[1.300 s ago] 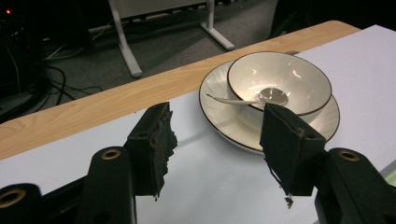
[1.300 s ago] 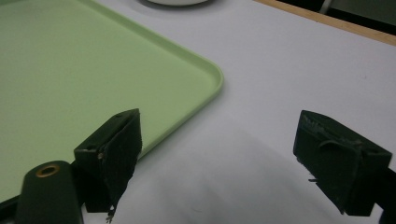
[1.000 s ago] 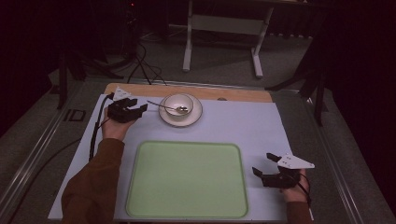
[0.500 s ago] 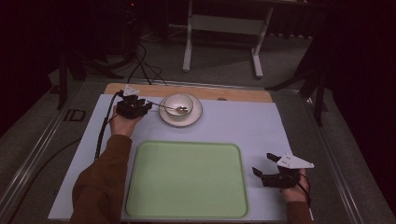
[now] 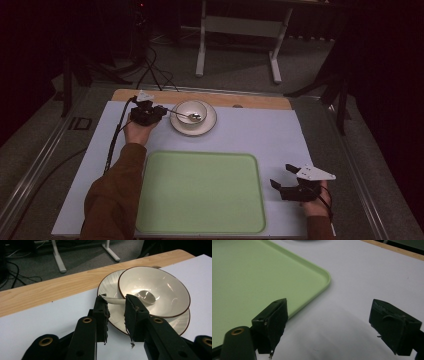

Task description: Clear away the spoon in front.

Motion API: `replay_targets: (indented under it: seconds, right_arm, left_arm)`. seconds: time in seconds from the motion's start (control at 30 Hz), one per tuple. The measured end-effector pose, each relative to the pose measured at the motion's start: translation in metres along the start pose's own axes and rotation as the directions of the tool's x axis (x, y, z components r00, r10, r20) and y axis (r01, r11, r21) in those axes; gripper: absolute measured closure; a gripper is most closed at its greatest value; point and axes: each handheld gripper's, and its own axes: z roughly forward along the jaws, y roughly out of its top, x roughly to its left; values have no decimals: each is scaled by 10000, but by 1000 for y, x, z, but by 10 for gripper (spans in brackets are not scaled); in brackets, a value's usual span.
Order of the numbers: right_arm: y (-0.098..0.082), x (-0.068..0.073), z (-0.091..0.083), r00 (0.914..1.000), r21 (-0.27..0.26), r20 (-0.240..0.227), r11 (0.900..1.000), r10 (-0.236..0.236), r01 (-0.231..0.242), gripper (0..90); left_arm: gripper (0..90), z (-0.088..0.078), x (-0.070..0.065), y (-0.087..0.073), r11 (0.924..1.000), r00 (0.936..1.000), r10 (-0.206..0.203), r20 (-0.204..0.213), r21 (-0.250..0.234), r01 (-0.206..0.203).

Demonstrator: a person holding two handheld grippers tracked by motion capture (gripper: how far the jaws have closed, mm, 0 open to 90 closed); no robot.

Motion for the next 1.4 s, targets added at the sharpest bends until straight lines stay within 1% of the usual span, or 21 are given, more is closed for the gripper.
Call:
replay_targets:
  seconds: [0.3, 0.37, 0.53, 0.67, 0.77, 0.83, 0.97, 1.07, 1.23, 1.4]
  right_arm:
    - [0, 0, 0, 10000, 46, 0, 10000, -4, 4, 151]
    - [0, 0, 0, 10000, 44, 7, 10000, -6, 6, 151]
    - [0, 0, 0, 10000, 61, 1, 10000, -7, 7, 151]
    - [0, 0, 0, 10000, 82, 1, 10000, -8, 8, 151]
    - [0, 0, 0, 10000, 86, 0, 10000, -7, 7, 151]
    - [0, 0, 0, 10000, 88, 2, 10000, -9, 9, 151]
    - [0, 0, 0, 10000, 75, 5, 10000, -15, 15, 151]
    - [0, 0, 0, 10000, 83, 0, 10000, -7, 7, 152]
    - [0, 0, 0, 10000, 79, 1, 10000, -12, 12, 151]
    - [0, 0, 0, 10000, 96, 0, 10000, -23, 23, 151]
  left_arm:
    - [751, -6, -9, 6, 9982, 9999, 115, 124, -590, -108]
    - [771, -8, -11, 7, 9975, 9998, 160, 128, -684, -151]
    - [833, -11, -15, 9, 9961, 9990, 335, 288, -821, -310]
    - [863, -14, -18, 10, 9943, 9980, 496, 401, -962, -456]
    - [882, -17, -21, 11, 9923, 9973, 605, 412, -1109, -556]
    - [884, -19, -21, 12, 9912, 9971, 649, 393, -1185, -598]
    - [886, -23, -21, 14, 9898, 9976, 556, 415, -1336, -496]
    - [888, -26, -22, 15, 9883, 9975, 582, 393, -1437, -520]
    - [888, -32, -22, 17, 9862, 9966, 736, 362, -1514, -673]
    - [888, -41, -20, 19, 9831, 9962, 797, 359, -1679, -726]
